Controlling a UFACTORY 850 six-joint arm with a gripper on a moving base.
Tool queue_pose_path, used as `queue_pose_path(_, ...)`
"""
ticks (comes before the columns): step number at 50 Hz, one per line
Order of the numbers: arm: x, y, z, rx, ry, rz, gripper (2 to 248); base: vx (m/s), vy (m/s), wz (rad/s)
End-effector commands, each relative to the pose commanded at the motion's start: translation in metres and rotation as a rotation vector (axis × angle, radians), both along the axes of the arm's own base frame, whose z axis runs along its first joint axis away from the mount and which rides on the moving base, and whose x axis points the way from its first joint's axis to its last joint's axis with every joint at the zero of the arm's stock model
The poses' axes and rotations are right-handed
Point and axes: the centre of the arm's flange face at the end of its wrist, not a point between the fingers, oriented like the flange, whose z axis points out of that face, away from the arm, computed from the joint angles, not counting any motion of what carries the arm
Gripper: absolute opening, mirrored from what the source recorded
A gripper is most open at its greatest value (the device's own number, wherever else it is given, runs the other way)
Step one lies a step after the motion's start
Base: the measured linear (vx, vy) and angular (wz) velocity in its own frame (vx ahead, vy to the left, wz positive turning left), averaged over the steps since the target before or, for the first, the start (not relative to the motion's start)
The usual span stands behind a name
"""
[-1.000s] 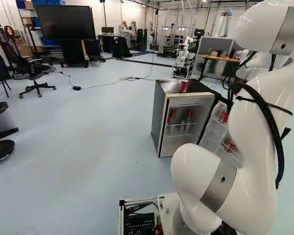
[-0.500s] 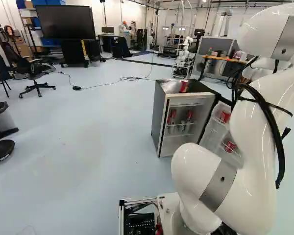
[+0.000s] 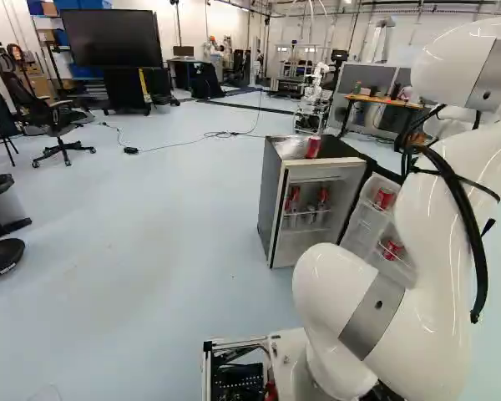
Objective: Grab a drink from the fridge
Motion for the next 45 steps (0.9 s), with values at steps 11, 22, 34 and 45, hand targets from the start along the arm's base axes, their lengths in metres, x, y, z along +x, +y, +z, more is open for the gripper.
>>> queue_pose_path(11, -0.001, 0.002, -0.002, 0.034, 0.015, 0.007, 247, 0.0, 0.0, 0.0)
queue_pose_path(22, -0.003, 0.008, -0.005, 0.104, 0.045, 0.021, 247, 0.0, 0.0, 0.0)
queue_pose_path(34, -0.005, 0.014, -0.008, 0.172, 0.076, 0.036, 247, 0.0, 0.0, 0.0)
queue_pose_path(45, -0.005, 0.016, -0.006, 0.18, 0.079, 0.038, 247, 0.0, 0.0, 0.0)
